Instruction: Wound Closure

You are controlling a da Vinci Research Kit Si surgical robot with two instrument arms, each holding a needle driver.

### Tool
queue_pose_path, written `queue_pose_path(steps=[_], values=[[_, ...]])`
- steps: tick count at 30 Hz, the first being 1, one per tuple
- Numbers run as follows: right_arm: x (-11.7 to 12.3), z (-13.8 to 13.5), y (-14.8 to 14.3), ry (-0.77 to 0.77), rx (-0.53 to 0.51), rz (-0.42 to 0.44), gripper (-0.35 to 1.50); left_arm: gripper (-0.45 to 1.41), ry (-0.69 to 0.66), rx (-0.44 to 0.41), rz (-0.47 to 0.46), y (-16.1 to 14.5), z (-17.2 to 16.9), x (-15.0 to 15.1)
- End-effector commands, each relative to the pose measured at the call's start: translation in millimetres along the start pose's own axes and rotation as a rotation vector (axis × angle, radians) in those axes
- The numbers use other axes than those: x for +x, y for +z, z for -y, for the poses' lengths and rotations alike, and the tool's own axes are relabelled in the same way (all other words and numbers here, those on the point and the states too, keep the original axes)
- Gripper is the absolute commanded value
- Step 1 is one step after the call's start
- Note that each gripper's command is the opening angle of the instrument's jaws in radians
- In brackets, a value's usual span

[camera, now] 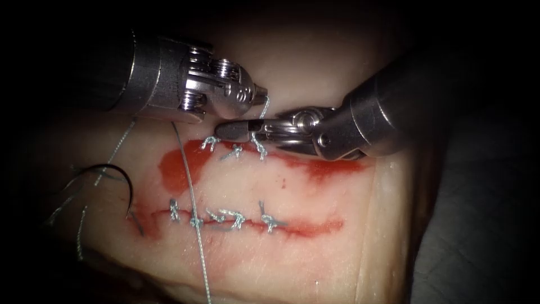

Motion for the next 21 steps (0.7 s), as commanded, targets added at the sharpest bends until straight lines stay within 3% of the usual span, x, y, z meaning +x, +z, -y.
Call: queue_pose_path(steps=[1,8,9,10,12,17,21], values=[[0.1,0.0,1.1,-0.004,-0.004,0.001,-0.35,-0.45,0.000,-0.002,0.000,0.6,-0.3,-0.3],[-0.1,-0.1,1.1,-0.083,-0.002,0.004,-0.32,-0.45,-0.001,-0.001,0.001,0.7,-0.2,-0.3],[-0.2,-0.2,1.2,-0.094,-0.001,0.008,0.36,-0.45,-0.001,-0.001,0.001,0.7,-0.2,-0.3],[-0.3,-0.3,1.3,-0.092,0.010,0.020,0.76,-0.45,-0.001,-0.001,0.001,0.7,-0.2,-0.3],[-0.3,-0.4,1.4,-0.090,0.032,0.043,0.96,-0.45,-0.001,-0.001,0.001,0.7,-0.2,-0.3],[-0.4,-0.4,1.6,-0.101,0.039,0.049,1.10,-0.45,-0.001,-0.001,0.001,0.6,-0.2,-0.3],[-0.5,-0.4,1.6,-0.100,0.040,0.050,1.04,-0.45,-0.001,-0.001,0.001,0.6,-0.2,-0.3]])
